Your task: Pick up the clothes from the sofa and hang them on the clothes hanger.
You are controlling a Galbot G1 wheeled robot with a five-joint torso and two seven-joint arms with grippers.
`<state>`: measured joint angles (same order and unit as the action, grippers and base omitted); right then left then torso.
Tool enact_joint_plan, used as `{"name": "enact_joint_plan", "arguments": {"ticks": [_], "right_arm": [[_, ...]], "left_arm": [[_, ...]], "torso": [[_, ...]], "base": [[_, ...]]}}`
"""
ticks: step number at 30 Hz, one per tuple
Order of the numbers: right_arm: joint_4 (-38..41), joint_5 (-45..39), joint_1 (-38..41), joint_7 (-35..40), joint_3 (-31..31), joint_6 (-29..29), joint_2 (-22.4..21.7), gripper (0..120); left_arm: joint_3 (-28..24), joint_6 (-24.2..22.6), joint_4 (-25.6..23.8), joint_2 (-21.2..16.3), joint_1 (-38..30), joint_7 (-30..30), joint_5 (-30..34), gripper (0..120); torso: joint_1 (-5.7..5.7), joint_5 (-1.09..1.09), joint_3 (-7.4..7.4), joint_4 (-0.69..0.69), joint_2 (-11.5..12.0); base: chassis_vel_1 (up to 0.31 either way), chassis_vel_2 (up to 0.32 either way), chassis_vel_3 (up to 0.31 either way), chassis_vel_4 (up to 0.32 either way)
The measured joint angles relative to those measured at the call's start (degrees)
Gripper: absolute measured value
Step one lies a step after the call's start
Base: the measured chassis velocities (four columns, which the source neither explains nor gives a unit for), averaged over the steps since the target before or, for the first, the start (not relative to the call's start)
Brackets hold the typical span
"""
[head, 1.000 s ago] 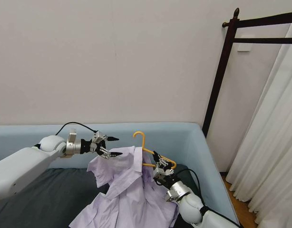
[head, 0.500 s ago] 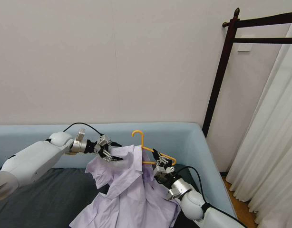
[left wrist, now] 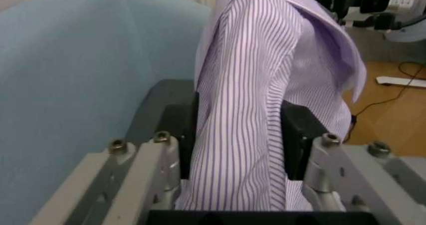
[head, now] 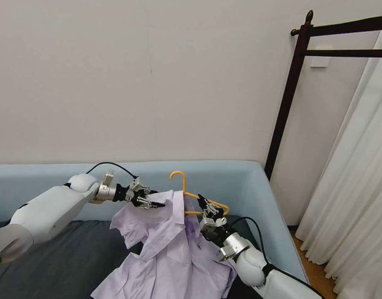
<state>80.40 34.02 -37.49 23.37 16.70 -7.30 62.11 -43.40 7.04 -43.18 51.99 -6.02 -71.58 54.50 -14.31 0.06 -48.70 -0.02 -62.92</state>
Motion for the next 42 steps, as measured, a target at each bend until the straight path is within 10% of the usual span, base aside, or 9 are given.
{"name": "enact_joint_plan", "arguments": {"ticks": [7,22,42], "right_arm": [[0.4,0.0,0.5,0.1,0.1,-0.1,0.2,4],[1.6,0.0,0.1,0.1,0.2,0.2,-0.2,4],[12.5,-35.2,-18.0,-4.6,-8.0,2.0,-3.6,76]], "left_arm": [[-0.2,-0.2,-0.5,-0.4,0.1,-0.6,0.1,7],[-0.5,0.8,-1.3,-1.1,0.2,-0.6,-0.1,7],[1.6,4.1,-3.6,-3.5,1.5,-0.7,-1.7,1]], "torso": [[0.00,0.00,0.00,0.00,0.0],[0.00,0.00,0.00,0.00,0.0],[0.01,-0.01,0.01,0.00,0.0]], "base": [[0.000,0.000,0.000,0.000],[0.000,0.000,0.000,0.000],[0.000,0.000,0.000,0.000]]}}
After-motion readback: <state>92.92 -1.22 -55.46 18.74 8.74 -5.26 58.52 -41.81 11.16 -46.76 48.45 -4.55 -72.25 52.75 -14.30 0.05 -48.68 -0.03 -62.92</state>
